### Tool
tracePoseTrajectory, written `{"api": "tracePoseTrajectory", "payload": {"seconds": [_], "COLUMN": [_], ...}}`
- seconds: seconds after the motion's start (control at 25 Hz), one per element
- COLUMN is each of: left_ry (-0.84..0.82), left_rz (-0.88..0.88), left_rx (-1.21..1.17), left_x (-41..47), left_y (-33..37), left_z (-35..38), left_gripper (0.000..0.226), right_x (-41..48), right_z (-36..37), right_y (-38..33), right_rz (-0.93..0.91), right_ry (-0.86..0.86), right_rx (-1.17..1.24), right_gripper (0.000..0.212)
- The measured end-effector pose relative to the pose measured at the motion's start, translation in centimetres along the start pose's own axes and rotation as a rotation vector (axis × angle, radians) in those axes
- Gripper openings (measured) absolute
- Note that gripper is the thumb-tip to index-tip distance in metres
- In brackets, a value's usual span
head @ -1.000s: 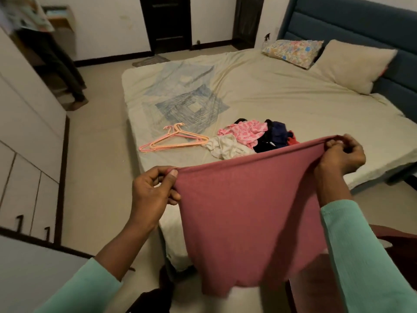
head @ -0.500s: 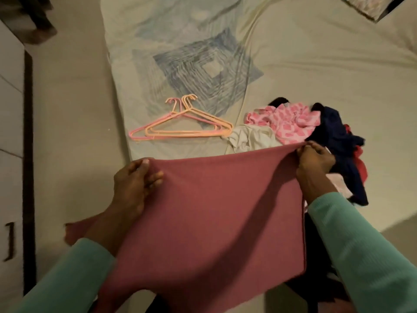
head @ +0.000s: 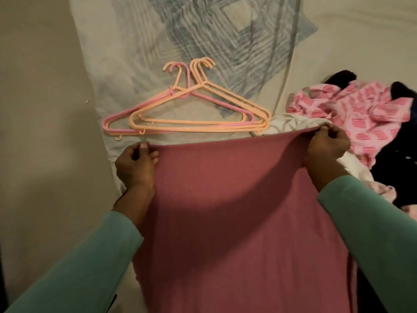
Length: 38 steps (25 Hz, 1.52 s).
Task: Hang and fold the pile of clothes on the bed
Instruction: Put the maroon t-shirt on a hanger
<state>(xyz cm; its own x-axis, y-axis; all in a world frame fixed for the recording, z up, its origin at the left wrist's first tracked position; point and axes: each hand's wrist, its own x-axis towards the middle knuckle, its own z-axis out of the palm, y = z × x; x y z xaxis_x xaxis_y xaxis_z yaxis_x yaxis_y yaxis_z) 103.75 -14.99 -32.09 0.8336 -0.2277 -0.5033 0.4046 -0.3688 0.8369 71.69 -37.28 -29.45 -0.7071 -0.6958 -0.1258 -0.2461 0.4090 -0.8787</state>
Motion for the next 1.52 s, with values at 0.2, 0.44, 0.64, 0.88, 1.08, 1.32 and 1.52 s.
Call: {"api": "tracePoseTrajectory", "payload": {"seconds": [0.2, 0.44, 0.64, 0.88, 1.08, 1.32, 1.52], "left_ry": [0.040, -0.018, 0.038, 0.013, 0.040, 0.096, 0.105], "left_rz": [0.098, 0.034, 0.167, 0.259, 0.176, 0.089, 0.161], "left_rx": [0.000, -0.126, -0.184, -0.197, -0.173, -0.015, 0.128], "left_x": [0.4, -2.0, -9.1, -19.8, -27.3, -30.7, -31.1], "left_y": [-0.7, 1.2, 1.7, -4.7, -12.2, -18.0, -19.9], "left_z": [1.1, -1.5, -7.1, -15.7, -21.5, -25.8, -27.1], "left_gripper": [0.018, 0.010, 0.025, 0.009, 0.018, 0.015, 0.025], "right_x": [1.6, 0.7, -1.8, -5.0, -6.8, -8.6, -10.1], "right_z": [2.1, -3.9, -13.5, -27.2, -36.0, -42.0, -43.7], "right_y": [2.2, -0.7, 0.3, 5.9, 12.7, 21.4, 22.3], "right_rz": [0.004, 0.055, 0.089, 0.181, 0.301, 0.491, 0.493], "right_ry": [-0.136, -0.182, -0.191, -0.292, -0.233, -0.164, -0.135], "right_rx": [0.095, 0.124, 0.224, 0.218, 0.185, 0.019, 0.017], "right_gripper": [0.029, 0.015, 0.017, 0.029, 0.033, 0.026, 0.017]}}
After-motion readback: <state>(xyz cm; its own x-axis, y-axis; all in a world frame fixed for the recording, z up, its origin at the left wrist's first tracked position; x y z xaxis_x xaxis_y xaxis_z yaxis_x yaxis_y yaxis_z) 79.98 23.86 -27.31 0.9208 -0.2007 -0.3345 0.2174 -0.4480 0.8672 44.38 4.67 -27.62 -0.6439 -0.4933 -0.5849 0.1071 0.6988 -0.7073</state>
